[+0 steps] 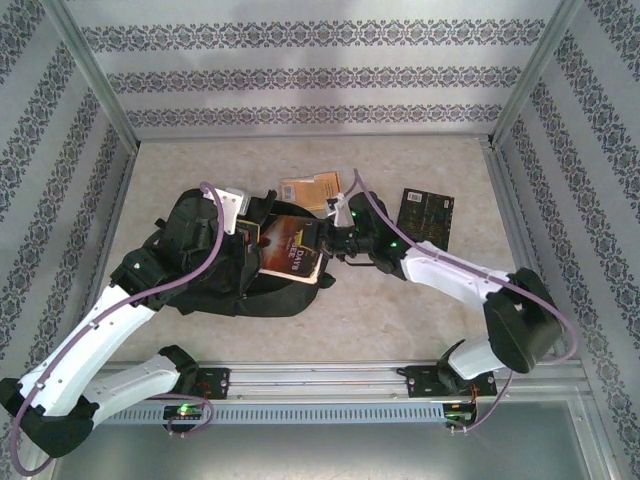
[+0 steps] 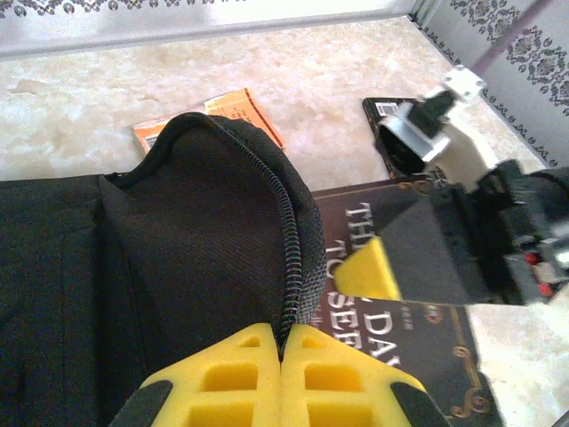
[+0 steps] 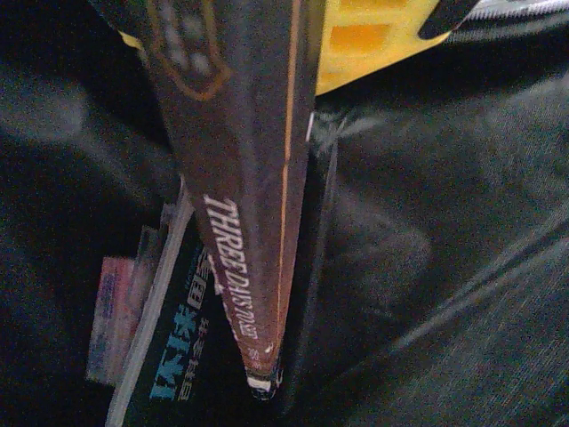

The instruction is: Pack the student bag

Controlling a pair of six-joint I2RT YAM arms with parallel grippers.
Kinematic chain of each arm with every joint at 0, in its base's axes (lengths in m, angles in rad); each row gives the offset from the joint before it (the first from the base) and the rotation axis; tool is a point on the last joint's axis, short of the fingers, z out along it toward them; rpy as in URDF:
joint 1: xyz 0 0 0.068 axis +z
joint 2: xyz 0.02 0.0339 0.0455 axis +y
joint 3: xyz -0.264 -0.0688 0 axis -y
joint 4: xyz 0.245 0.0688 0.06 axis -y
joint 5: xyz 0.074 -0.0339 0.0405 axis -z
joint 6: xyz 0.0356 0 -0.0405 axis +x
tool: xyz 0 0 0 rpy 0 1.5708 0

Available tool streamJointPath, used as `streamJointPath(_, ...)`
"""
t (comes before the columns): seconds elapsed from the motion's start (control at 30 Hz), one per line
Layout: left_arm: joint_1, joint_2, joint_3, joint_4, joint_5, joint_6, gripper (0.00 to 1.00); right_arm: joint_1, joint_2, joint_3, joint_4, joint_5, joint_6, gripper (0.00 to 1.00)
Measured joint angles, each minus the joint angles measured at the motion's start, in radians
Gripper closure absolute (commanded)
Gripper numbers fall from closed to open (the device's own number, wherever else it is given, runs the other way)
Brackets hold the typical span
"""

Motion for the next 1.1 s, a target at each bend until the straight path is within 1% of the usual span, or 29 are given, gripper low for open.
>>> streamJointPath(0.17, 0.0, -0.01, 0.0, 0.0, 0.0, 0.0, 1.0, 0.035, 0.16, 0.118, 0.002, 0.009, 0.003, 1.0)
streamJointPath(0.3, 0.0, -0.023, 0.0, 0.0, -0.003, 0.001, 1.0, 0.079, 0.275, 0.218, 0.004, 0.039, 0.022, 1.0)
streamJointPath(0.33, 0.0, -0.024, 0.0, 0.0, -0.003, 0.001, 1.0, 0.091, 0.301, 0.242, 0.009, 0.048, 0.033, 0.98)
streamJointPath(0.4, 0.0, -0.026, 0.0, 0.0, -0.004, 0.001, 1.0, 0.117, 0.358, 0.292, 0.029, 0.072, 0.059, 0.91)
streamJointPath(0.43, 0.0, -0.026, 0.0, 0.002, -0.004, 0.001, 1.0, 0.131, 0.393, 0.324, 0.043, 0.085, 0.076, 0.84)
streamJointPath(0.5, 0.0, -0.026, 0.001, 0.009, -0.006, 0.001, 1.0, 0.157, 0.466, 0.389, 0.071, 0.107, 0.107, 0.66)
streamJointPath(0.53, 0.0, -0.026, 0.001, 0.014, -0.008, 0.001, 1.0, 0.165, 0.499, 0.42, 0.082, 0.11, 0.12, 0.58)
streamJointPath(0.57, 0.0, -0.026, 0.001, 0.017, -0.014, 0.001, 1.0, 0.174, 0.535, 0.451, 0.101, 0.111, 0.142, 0.52)
streamJointPath(0.67, 0.006, -0.026, 0.001, 0.018, -0.032, 0.0, 1.0, 0.182, 0.593, 0.479, 0.167, 0.114, 0.185, 0.38)
streamJointPath(0.73, 0.013, -0.026, 0.0, 0.02, -0.045, 0.0, 1.0, 0.182, 0.597, 0.465, 0.195, 0.119, 0.192, 0.29)
streamJointPath(0.8, 0.017, -0.027, -0.002, 0.027, -0.053, 0.0, 1.0, 0.18, 0.577, 0.433, 0.201, 0.129, 0.172, 0.24)
streamJointPath(0.87, 0.027, -0.032, -0.01, 0.031, -0.061, 0.0, 1.0, 0.174, 0.529, 0.394, 0.174, 0.14, 0.119, 0.2)
streamJointPath(1.0, 0.051, -0.036, -0.034, 0.046, -0.078, -0.01, 1.0, 0.166, 0.376, 0.316, 0.103, 0.171, -0.012, 0.19)
streamJointPath(1.1, 0.069, -0.035, -0.069, 0.067, -0.078, -0.028, 1.0, 0.156, 0.24, 0.252, 0.098, 0.182, -0.085, 0.22)
